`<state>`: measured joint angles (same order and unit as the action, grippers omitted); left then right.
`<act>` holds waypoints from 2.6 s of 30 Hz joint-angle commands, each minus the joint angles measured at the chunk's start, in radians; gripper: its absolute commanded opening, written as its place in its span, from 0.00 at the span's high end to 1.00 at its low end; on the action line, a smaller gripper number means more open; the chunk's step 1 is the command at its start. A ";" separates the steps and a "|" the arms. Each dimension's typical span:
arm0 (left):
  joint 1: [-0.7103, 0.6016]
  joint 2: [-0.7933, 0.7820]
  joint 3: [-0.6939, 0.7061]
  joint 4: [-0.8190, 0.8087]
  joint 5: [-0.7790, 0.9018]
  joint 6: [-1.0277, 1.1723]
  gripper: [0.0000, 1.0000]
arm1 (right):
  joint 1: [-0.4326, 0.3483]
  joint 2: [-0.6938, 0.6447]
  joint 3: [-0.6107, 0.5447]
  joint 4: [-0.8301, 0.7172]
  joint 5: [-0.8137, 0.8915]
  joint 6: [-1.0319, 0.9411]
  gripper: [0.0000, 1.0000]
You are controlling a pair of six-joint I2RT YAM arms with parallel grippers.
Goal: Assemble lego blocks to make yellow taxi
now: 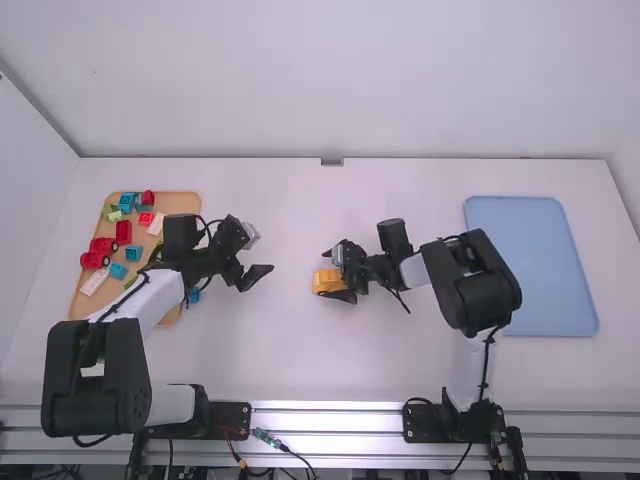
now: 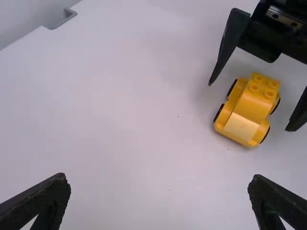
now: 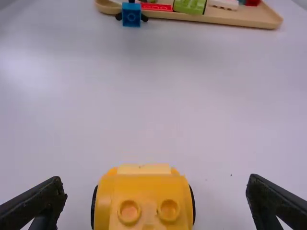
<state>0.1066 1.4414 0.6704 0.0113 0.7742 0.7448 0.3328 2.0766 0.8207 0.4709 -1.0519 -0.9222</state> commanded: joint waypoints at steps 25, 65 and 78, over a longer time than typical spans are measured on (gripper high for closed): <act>-0.004 -0.019 0.010 0.001 -0.016 0.003 0.01 | -0.003 0.152 0.092 -0.130 -0.019 -0.023 0.55; -0.005 -0.019 0.010 0.012 -0.010 0.003 0.01 | -0.929 -0.452 -0.143 -0.056 0.412 0.316 0.77; -0.004 -0.019 0.010 0.010 -0.014 -0.027 0.01 | -0.975 -0.087 -0.121 0.222 0.444 0.452 0.83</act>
<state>0.1062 1.4414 0.6704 0.0189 0.7483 0.7383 -0.6361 1.9602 0.6548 0.6918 -0.5930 -0.4931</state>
